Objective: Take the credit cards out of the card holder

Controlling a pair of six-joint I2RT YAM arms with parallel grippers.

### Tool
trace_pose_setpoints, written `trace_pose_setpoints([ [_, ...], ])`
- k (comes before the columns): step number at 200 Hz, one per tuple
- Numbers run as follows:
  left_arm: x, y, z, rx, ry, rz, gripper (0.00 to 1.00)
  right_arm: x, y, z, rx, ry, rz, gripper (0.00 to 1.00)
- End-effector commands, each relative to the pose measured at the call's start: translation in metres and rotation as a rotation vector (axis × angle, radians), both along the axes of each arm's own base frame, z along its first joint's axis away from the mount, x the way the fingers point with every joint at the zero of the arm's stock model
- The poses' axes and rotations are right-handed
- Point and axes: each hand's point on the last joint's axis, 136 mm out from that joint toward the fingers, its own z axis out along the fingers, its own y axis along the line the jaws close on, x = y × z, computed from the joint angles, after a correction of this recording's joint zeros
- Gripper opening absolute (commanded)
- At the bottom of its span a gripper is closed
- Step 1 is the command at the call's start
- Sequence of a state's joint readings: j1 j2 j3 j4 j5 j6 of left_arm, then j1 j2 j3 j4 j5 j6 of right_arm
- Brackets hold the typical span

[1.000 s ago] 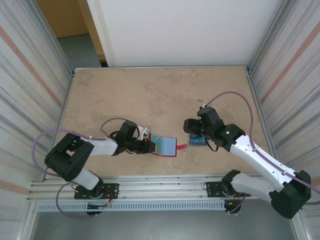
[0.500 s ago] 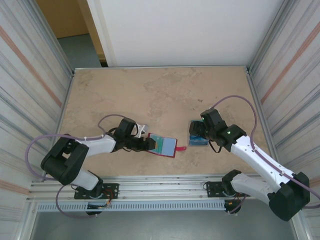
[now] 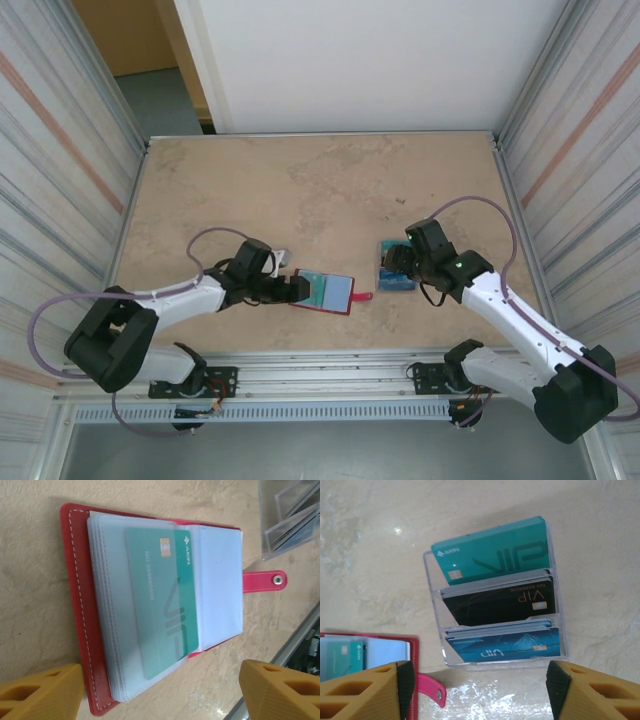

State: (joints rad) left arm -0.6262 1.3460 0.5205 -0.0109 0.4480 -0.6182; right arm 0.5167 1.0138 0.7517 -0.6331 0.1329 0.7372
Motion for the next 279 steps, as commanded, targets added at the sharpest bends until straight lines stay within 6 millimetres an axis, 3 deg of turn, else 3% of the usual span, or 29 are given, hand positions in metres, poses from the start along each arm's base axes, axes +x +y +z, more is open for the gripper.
trace_pose_setpoints([
  [1, -0.004, 0.007, -0.010, 0.037, 0.015, 0.042, 0.83, -0.008, -0.006, -0.011, 0.001, 0.059, -0.032, 0.68],
  [39, -0.007, 0.005, -0.016, 0.050, 0.025, 0.050, 0.86, -0.015, -0.013, -0.018, -0.023, 0.093, -0.049, 0.66],
  [111, -0.003, 0.004, -0.008, 0.049, -0.001, 0.082, 0.86, -0.019, -0.018, -0.030, -0.005, 0.134, -0.077, 0.68],
  [142, 0.001, 0.013, -0.001, 0.060, -0.027, 0.141, 0.99, -0.015, -0.018, -0.032, 0.064, 0.131, -0.077, 0.69],
  [211, 0.007, 0.037, 0.017, 0.118, -0.113, 0.225, 0.99, -0.013, -0.019, -0.052, 0.201, 0.173, -0.101, 0.69],
  [279, 0.010, 0.030, 0.015, 0.106, -0.104, 0.210, 0.99, -0.022, -0.027, -0.065, 0.208, 0.193, -0.137, 0.65],
])
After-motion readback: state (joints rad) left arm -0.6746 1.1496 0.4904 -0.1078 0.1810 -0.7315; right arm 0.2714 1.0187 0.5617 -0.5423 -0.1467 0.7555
